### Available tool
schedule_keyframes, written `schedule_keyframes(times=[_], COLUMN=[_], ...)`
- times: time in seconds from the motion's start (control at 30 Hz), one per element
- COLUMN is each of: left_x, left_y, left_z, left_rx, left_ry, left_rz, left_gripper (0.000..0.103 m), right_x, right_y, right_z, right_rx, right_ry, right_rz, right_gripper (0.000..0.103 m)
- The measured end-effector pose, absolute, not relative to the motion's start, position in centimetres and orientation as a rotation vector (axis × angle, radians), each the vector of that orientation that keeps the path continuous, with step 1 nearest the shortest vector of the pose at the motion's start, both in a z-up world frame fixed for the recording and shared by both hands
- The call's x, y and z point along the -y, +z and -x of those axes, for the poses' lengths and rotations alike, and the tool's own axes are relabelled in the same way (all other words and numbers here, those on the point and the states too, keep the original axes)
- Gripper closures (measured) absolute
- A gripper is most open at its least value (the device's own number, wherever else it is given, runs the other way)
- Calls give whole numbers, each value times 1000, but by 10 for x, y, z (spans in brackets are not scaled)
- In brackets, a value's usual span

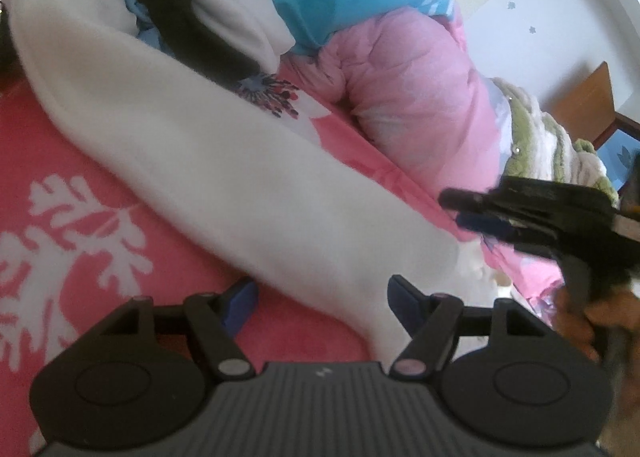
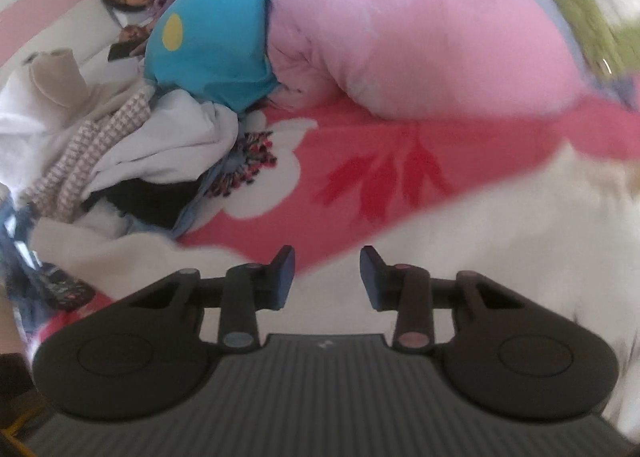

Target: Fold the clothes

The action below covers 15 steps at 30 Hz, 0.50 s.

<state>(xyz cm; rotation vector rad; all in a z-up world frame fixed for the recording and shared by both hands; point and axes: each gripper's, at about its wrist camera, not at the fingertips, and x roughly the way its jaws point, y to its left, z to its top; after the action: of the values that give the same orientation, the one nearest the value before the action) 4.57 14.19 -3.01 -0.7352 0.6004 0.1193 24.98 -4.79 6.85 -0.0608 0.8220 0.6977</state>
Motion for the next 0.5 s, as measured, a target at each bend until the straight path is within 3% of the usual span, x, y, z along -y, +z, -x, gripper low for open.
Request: schedule_keyframes(times=[0.17,0.3,0.5], left_x=[-146,-145,-147], left_y=[-31,-31,-31], left_z=[-52,-52,-51], left_rx=[-603,-604,-607], left_ry=[127,127,124], left_rz=[747,743,752], left_gripper=[30,30,30], right_x=[24,10,12], right_y=[61,41,29], right_z=[-284,-283,-265], right_rx=[-832,-873,-930], right_ry=[656,673,694], right_rz=[232,372,480], right_gripper=[51,30,23])
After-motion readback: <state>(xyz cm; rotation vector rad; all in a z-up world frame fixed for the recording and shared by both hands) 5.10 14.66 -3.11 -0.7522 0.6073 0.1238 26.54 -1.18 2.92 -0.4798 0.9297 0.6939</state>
